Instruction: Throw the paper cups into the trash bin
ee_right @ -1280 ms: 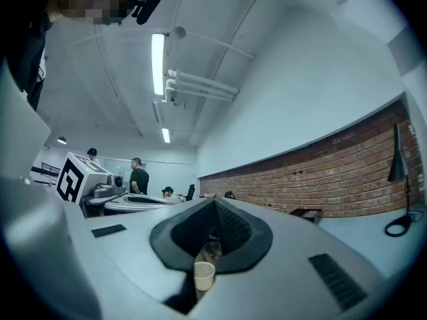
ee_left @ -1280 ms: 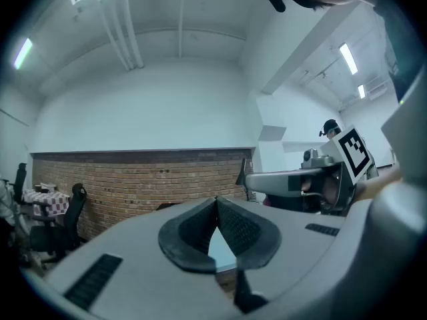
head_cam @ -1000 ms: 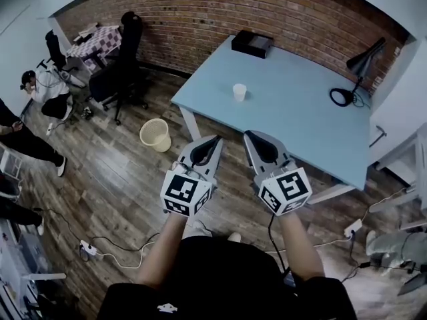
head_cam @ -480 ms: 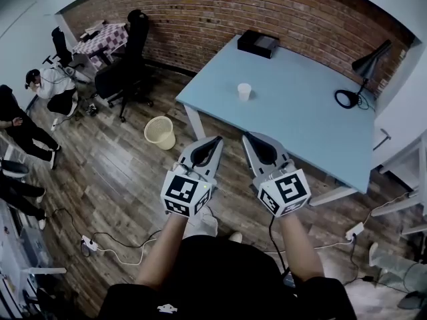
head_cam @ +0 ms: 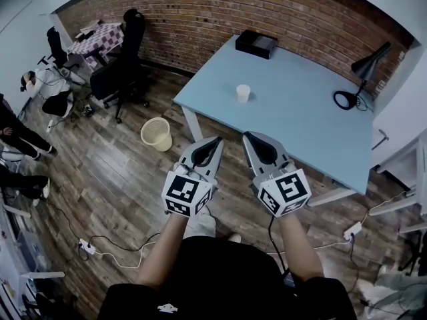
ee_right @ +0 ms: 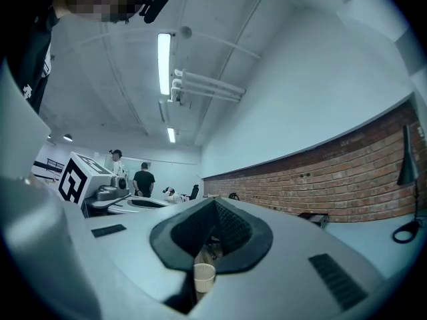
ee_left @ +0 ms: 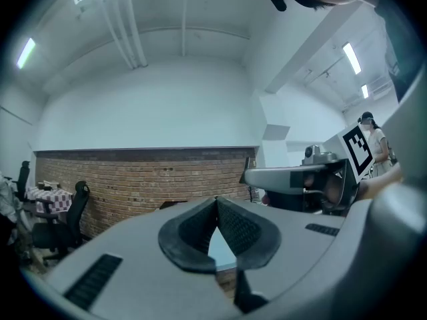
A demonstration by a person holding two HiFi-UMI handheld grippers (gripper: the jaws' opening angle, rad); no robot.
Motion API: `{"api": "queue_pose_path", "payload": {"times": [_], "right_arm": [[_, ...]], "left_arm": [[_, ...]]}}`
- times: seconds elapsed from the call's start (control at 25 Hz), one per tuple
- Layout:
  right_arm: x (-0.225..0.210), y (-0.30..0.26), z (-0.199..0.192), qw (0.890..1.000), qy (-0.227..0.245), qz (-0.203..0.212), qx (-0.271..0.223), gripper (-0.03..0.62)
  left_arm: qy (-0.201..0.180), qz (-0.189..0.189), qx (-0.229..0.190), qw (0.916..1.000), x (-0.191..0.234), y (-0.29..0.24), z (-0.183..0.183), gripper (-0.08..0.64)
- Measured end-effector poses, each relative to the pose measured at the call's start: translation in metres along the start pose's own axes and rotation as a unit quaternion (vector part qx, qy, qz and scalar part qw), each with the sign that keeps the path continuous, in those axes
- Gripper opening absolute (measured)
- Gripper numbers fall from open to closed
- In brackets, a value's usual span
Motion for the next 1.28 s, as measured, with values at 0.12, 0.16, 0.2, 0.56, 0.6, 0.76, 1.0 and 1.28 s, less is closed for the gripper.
{"api": "queue_pose_path", "payload": {"times": [0.12,0.16,0.2,0.56,0.6,0.76,1.0,1.28], "right_arm": [[-0.003,-0.011,-0.001,1.000,-0.002,-0.002,0.000,0.003],[-0.004,-0.016,-0.002,1.000,-0.001,-0.002,0.001,0.003],[-0.005,-0.020,-0.004,1.000,-0.002,-0.003,0.002,0.003],[-0.013,-0.066,-0.009,1.000,-0.003,-0.014,0.008,0.003],[-0.015,-0.072,-0.010,1.000,-0.003,-0.015,0.009,0.003],[-0.023,-0.096,-0.011,1.000,-0.005,-0.018,0.008,0.003],[-0.030,-0.133,-0.011,1.000,-0.002,-0.020,0.011,0.003],[-0.032,-0.169,-0.013,0.999,0.005,-0.029,0.019,0.003]], "left_arm": [[0.001,-0.002,-0.003,1.0000,0.010,-0.006,-0.002,0.009],[0.001,-0.002,-0.004,1.0000,0.015,-0.008,-0.003,0.009],[0.002,-0.002,-0.004,1.0000,0.019,-0.010,-0.004,0.009],[0.006,-0.009,-0.007,0.9999,0.066,-0.030,-0.011,0.009],[0.006,-0.011,-0.006,0.9999,0.071,-0.033,-0.012,0.009],[0.007,-0.016,-0.003,0.9998,0.093,-0.045,-0.018,0.009],[0.012,-0.028,0.000,0.9995,0.126,-0.060,-0.026,0.009],[0.015,-0.042,-0.007,0.9990,0.164,-0.073,-0.033,0.009]]}}
Point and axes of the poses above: the fingertips, and each gripper's own axes: y backward along the fingers, x to its left, z out of its top, the point moved 9 cm from there along y, backward along the fingers, and after that the axes turned 7 degrees about -y, right-handed, at the moved point
